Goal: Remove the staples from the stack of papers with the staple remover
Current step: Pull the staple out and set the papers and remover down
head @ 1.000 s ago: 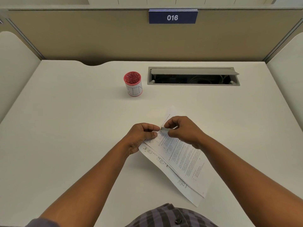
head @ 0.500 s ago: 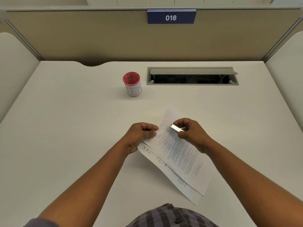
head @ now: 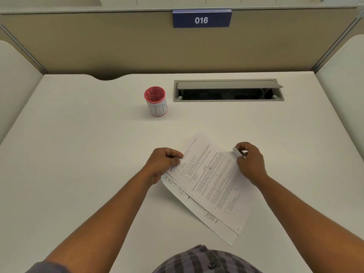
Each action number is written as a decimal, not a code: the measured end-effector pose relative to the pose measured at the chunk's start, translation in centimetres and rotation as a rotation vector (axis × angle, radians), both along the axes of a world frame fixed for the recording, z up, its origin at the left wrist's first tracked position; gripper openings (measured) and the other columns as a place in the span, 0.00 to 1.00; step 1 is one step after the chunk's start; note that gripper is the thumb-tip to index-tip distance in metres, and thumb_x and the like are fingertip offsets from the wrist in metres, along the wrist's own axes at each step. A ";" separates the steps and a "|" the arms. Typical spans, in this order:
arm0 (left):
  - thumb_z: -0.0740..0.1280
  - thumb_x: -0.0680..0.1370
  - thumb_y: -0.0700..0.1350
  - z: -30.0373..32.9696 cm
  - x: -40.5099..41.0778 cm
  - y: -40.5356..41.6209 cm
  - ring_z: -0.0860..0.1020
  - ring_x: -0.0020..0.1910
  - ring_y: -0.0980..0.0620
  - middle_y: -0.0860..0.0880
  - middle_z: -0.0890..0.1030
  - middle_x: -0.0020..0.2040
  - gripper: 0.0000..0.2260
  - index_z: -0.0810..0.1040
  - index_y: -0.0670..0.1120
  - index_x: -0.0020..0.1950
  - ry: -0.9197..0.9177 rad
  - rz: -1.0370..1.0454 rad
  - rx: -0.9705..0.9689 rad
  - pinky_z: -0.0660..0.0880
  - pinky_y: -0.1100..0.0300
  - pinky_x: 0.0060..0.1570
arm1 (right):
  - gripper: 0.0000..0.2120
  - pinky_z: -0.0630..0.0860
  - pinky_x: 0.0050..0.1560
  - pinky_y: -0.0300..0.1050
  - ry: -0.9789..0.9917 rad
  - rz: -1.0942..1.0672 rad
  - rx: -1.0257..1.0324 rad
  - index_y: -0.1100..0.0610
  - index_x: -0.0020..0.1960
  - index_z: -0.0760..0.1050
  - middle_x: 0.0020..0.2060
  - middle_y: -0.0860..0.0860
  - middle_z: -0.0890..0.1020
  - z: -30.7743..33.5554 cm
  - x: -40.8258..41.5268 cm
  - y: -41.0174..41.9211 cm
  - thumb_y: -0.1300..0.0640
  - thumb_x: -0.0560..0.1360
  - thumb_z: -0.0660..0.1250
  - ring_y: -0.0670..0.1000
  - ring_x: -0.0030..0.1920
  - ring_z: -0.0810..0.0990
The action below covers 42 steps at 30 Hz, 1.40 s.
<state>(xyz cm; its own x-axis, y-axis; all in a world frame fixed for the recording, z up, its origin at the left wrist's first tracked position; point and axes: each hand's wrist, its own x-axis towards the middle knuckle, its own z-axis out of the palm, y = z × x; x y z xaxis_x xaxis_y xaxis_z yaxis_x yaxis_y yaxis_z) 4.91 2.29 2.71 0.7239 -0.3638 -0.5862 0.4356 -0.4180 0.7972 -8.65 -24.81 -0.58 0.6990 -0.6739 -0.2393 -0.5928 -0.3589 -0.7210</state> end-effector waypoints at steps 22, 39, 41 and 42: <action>0.72 0.76 0.32 -1.2 0.5 0.7 0.85 0.43 0.49 0.47 0.87 0.46 0.10 0.87 0.46 0.48 -0.046 0.000 0.090 0.83 0.55 0.48 | 0.26 0.69 0.63 0.54 0.020 0.042 -0.124 0.46 0.58 0.75 0.48 0.42 0.81 -1.8 -1.5 -1.1 0.70 0.67 0.65 0.49 0.50 0.81; 0.73 0.75 0.31 -1.4 0.6 1.1 0.84 0.44 0.47 0.46 0.86 0.47 0.11 0.87 0.47 0.49 -0.064 -0.035 0.090 0.84 0.50 0.53 | 0.28 0.58 0.68 0.53 0.002 0.216 -0.460 0.50 0.65 0.75 0.63 0.47 0.77 -1.2 -1.3 1.5 0.65 0.67 0.68 0.53 0.67 0.70; 0.72 0.76 0.31 -1.3 0.7 1.2 0.85 0.44 0.47 0.46 0.87 0.49 0.12 0.86 0.48 0.51 -0.068 -0.056 0.094 0.85 0.51 0.50 | 0.26 0.61 0.65 0.52 -0.037 0.297 -0.519 0.51 0.65 0.76 0.62 0.48 0.78 -1.1 -1.1 2.7 0.65 0.68 0.68 0.55 0.65 0.71; 0.71 0.76 0.31 -1.2 0.8 1.2 0.85 0.44 0.47 0.46 0.87 0.50 0.13 0.86 0.48 0.51 -0.070 -0.070 0.097 0.84 0.53 0.47 | 0.26 0.63 0.64 0.53 -0.045 0.339 -0.514 0.52 0.65 0.77 0.62 0.48 0.79 -1.0 -0.9 3.3 0.65 0.68 0.69 0.55 0.64 0.72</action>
